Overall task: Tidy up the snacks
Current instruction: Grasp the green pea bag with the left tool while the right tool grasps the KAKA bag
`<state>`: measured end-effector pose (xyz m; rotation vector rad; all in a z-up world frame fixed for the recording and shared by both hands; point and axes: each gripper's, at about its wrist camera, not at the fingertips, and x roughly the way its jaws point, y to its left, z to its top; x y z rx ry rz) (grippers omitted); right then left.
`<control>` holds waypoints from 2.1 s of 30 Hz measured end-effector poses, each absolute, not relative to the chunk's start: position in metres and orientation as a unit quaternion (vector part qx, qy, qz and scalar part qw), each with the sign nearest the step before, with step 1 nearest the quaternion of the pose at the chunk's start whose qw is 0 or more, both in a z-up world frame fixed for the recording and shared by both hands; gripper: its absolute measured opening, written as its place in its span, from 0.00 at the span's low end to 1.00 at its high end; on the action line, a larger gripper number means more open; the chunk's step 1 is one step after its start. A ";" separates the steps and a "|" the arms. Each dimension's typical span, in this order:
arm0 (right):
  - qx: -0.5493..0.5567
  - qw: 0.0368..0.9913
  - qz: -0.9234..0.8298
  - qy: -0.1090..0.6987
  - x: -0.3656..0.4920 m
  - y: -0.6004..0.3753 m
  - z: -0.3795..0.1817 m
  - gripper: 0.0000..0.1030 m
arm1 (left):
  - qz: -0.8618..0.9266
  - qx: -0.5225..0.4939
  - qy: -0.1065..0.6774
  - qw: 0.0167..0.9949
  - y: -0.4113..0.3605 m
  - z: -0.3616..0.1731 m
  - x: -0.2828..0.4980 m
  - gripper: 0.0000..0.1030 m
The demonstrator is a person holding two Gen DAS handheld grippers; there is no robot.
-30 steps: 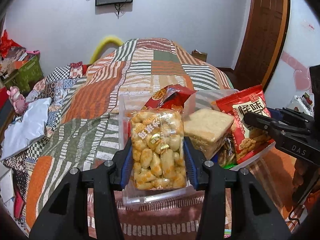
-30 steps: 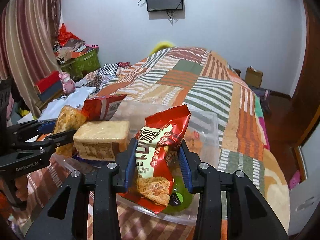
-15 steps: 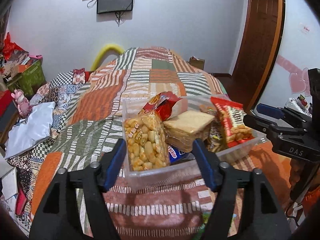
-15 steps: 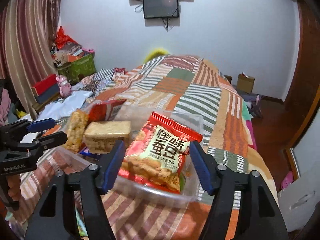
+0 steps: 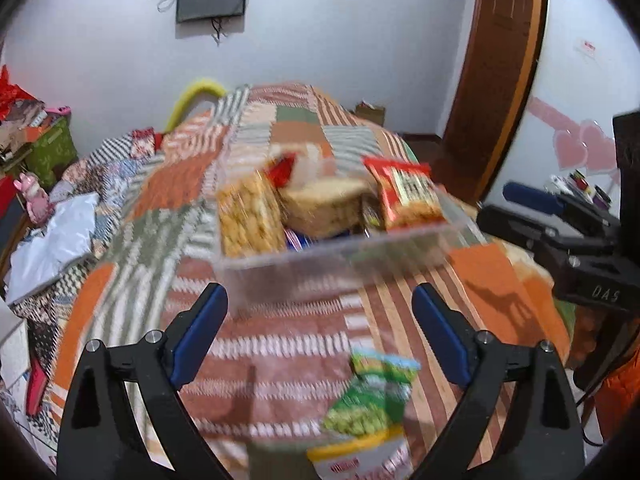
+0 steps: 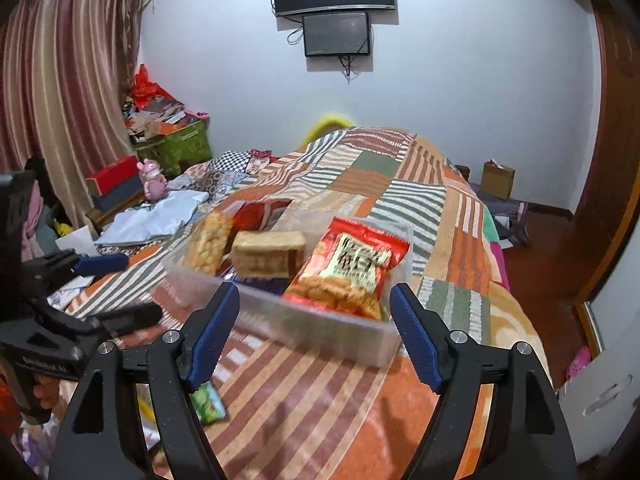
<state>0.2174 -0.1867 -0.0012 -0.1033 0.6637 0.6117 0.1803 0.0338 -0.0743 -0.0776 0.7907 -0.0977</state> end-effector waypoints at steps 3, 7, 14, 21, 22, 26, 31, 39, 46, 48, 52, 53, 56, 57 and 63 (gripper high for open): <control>-0.047 0.895 0.300 0.326 0.210 -0.188 -0.008 0.73 | -0.058 -0.037 0.403 0.913 0.025 -0.088 0.173 0.91; -0.039 0.890 0.302 0.340 0.204 -0.191 -0.022 0.73 | -0.072 -0.030 0.429 0.900 0.014 -0.109 0.164 0.91; -0.013 0.878 0.303 0.370 0.194 -0.198 -0.043 0.73 | -0.080 -0.003 0.458 0.886 -0.004 -0.140 0.156 0.91; -0.014 0.874 0.298 0.383 0.185 -0.200 -0.057 0.73 | -0.085 0.000 0.460 0.884 -0.010 -0.151 0.152 0.64; -0.015 0.874 0.297 0.384 0.184 -0.200 -0.059 0.73 | -0.085 0.002 0.458 0.885 -0.011 -0.151 0.152 0.58; -0.013 0.873 0.297 0.385 0.181 -0.202 -0.061 0.73 | -0.091 0.001 0.453 0.887 -0.012 -0.148 0.155 0.51; -0.011 0.875 0.296 0.383 0.177 -0.203 -0.059 0.73 | -0.093 -0.007 0.437 0.895 -0.010 -0.134 0.157 0.43; -0.001 0.874 0.304 0.379 0.163 -0.201 -0.048 0.73 | -0.077 -0.026 0.396 0.915 0.006 -0.100 0.147 0.43; 0.002 0.866 0.325 0.379 0.141 -0.183 -0.043 0.73 | -0.056 -0.030 0.378 0.924 0.025 -0.081 0.110 0.43; -0.002 0.863 0.332 0.380 0.135 -0.175 -0.043 0.73 | -0.049 -0.031 0.377 0.925 0.030 -0.081 0.097 0.43; -0.011 0.855 0.348 0.384 0.122 -0.155 -0.046 0.73 | -0.033 -0.037 0.376 0.925 0.045 -0.084 0.071 0.43; -0.014 0.853 0.351 0.386 0.119 -0.151 -0.047 0.73 | -0.030 -0.042 0.377 0.925 0.049 -0.086 0.064 0.43; -0.022 0.847 0.360 0.390 0.112 -0.135 -0.053 0.73 | -0.020 -0.054 0.382 0.922 0.062 -0.091 0.047 0.43; -0.024 0.845 0.363 0.393 0.110 -0.130 -0.056 0.73 | -0.016 -0.056 0.382 0.922 0.065 -0.093 0.043 0.43; -0.044 0.825 0.375 0.420 0.101 -0.100 -0.077 0.73 | -0.002 -0.069 0.396 0.916 0.083 -0.110 0.021 0.43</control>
